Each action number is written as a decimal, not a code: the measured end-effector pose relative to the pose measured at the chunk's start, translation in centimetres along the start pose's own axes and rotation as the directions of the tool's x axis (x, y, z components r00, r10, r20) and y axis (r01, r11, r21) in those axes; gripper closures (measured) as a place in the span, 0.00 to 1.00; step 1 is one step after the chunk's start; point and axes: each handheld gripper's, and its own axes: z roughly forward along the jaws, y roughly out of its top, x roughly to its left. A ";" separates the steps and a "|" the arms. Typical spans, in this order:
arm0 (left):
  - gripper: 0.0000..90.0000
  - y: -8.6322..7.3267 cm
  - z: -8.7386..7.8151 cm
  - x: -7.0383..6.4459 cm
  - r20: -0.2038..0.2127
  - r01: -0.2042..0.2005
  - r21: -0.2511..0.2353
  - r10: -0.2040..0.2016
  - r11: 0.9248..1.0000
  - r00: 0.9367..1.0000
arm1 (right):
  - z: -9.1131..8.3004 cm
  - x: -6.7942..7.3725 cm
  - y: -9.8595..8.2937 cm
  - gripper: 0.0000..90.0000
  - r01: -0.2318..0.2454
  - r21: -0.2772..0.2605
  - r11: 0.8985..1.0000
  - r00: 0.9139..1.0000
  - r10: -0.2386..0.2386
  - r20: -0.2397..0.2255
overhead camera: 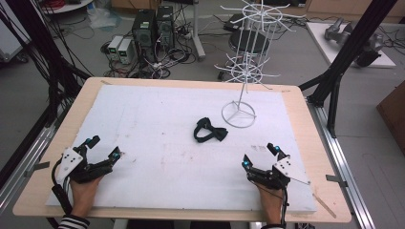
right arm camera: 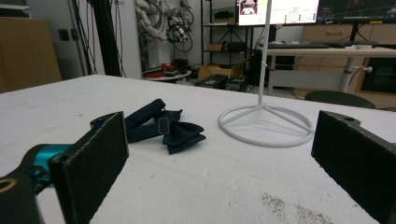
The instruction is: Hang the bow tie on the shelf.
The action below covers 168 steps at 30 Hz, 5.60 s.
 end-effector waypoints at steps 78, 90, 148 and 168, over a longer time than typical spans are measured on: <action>0.16 0.0 0.0 -0.1 0.000 -0.008 0.002 0.008 1.000 1.000 | 14.1 2.1 7.7 0.05 0.207 0.454 0.866 0.968 -0.112 -0.226; 0.17 0.0 0.0 -0.1 0.001 -0.006 0.003 0.006 1.000 1.000 | 15.8 3.0 6.9 0.06 0.213 0.527 0.823 0.974 -0.133 -0.186; 0.17 0.0 0.0 -0.1 0.002 -0.006 0.001 0.006 1.000 1.000 | 18.4 0.9 2.6 0.38 0.165 0.699 0.696 0.970 0.014 -0.243; 0.17 0.0 0.0 -0.1 0.002 -0.010 0.000 0.010 1.000 1.000 | 18.3 1.8 2.9 0.80 0.229 0.709 0.667 0.959 -0.032 -0.280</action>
